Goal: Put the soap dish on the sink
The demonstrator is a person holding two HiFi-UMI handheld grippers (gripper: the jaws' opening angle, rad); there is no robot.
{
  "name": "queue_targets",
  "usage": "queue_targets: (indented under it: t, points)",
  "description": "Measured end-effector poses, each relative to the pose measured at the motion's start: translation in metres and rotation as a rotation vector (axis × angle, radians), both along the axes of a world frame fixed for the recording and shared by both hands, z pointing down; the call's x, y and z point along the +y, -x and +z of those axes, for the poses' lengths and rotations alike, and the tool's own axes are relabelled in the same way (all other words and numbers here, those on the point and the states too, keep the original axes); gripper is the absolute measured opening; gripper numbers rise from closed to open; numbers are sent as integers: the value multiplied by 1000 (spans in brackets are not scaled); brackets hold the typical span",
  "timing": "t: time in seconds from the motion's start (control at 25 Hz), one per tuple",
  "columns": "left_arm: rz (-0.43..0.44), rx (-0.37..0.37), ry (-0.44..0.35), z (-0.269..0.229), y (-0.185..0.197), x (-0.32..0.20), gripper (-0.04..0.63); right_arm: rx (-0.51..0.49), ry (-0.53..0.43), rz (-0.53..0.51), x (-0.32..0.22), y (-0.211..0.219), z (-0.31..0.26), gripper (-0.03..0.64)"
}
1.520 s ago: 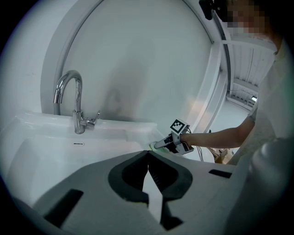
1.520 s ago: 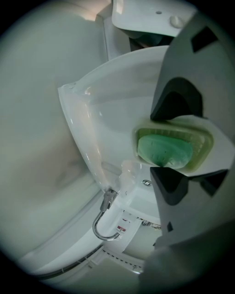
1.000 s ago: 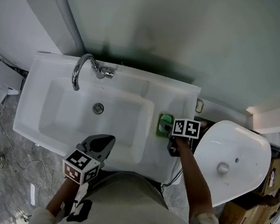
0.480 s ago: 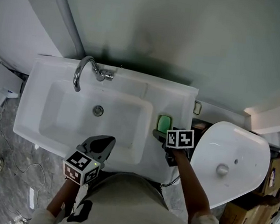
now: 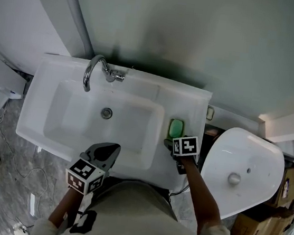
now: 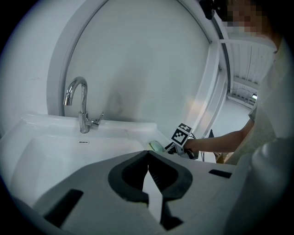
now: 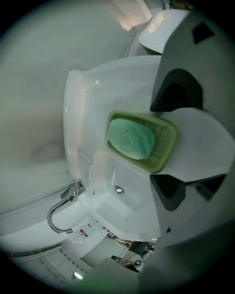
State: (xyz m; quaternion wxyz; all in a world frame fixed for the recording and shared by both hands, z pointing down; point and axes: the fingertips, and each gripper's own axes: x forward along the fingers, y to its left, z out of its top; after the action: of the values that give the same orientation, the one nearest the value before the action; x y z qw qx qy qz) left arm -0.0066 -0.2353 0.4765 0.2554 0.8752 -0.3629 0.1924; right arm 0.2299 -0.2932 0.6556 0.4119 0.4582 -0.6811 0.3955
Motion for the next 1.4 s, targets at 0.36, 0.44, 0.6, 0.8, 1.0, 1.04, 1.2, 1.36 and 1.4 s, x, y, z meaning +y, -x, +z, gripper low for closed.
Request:
queue_targets:
  t: [0.36, 0.44, 0.6, 0.8, 1.0, 1.04, 1.2, 1.36, 1.4]
  points:
    - [6, 4, 8, -1, 2, 8, 20, 16, -13, 91, -10, -3, -2, 390]
    - [6, 6, 19, -2, 3, 10, 19, 17, -15, 90, -12, -3, -2, 390]
    - [-5, 3, -1, -1, 11, 9, 18, 16, -19, 101, -19, -4, -1, 390]
    - [-10, 6, 17, 0, 19, 17, 18, 28, -25, 103, -25, -6, 0, 390]
    - [-23, 4, -6, -1, 30, 22, 18, 65, -58, 91, -29, -11, -4, 391]
    - [-26, 6, 0, -2, 32, 23, 19, 74, -67, 84, -29, -11, -6, 393]
    - [-45, 11, -26, -2, 42, 24, 18, 53, -133, 86, -25, -10, -25, 403]
    - [-63, 17, -30, -2, 54, 28, 19, -71, -195, 133, -7, 4, -54, 399]
    - [-65, 19, -32, -1, 56, 29, 19, -120, -207, 146, -1, 11, -62, 394]
